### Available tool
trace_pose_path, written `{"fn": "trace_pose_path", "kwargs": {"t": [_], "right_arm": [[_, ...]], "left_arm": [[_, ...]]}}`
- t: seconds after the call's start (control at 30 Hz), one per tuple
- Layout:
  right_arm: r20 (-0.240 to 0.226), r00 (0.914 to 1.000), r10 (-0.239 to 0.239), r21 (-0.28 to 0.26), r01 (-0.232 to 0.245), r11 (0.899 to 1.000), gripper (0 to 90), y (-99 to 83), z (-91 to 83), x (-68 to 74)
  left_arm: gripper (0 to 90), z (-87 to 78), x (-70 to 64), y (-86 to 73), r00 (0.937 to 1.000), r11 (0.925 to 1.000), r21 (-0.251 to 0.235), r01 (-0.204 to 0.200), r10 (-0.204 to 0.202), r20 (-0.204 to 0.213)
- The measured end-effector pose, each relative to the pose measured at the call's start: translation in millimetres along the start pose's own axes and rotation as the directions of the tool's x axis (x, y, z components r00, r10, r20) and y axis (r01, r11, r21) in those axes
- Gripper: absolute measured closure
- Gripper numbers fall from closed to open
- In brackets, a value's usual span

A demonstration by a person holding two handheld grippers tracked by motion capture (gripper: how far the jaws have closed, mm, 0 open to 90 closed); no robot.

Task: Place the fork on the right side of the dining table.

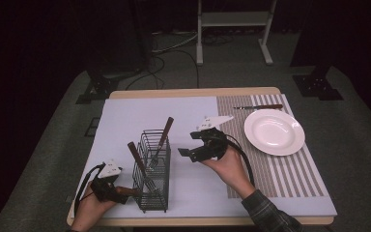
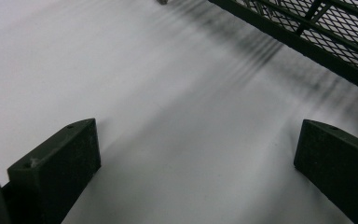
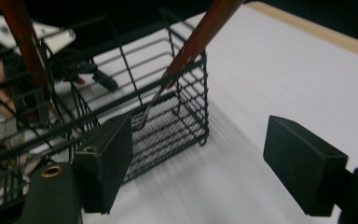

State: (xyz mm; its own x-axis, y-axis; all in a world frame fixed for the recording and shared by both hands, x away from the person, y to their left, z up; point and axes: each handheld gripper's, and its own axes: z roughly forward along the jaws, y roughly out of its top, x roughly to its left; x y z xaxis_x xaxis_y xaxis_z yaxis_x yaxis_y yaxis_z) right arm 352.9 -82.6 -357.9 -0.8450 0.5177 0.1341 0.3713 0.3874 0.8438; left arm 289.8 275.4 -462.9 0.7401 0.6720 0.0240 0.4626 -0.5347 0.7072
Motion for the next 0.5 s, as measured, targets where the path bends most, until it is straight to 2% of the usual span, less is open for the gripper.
{"fn": "trace_pose_path", "kwargs": {"t": [0.2,0.5], "right_arm": [[-0.01,0.9997,0.023,-0.026,-0.023,0.999,32.9,14.7,2.4,-4.1],[-0.007,0.9993,0.036,-0.085,-0.036,0.996,40.7,32.8,8.7,-10.8]], "left_arm": [[0.0,0.0,0.1,0.0,1.0,1.0,0.0,-0.002,0.002,-0.001],[0.0,0.2,0.1,0.0,1.0,1.0,-0.003,-0.001,0.001,-0.002]]}}
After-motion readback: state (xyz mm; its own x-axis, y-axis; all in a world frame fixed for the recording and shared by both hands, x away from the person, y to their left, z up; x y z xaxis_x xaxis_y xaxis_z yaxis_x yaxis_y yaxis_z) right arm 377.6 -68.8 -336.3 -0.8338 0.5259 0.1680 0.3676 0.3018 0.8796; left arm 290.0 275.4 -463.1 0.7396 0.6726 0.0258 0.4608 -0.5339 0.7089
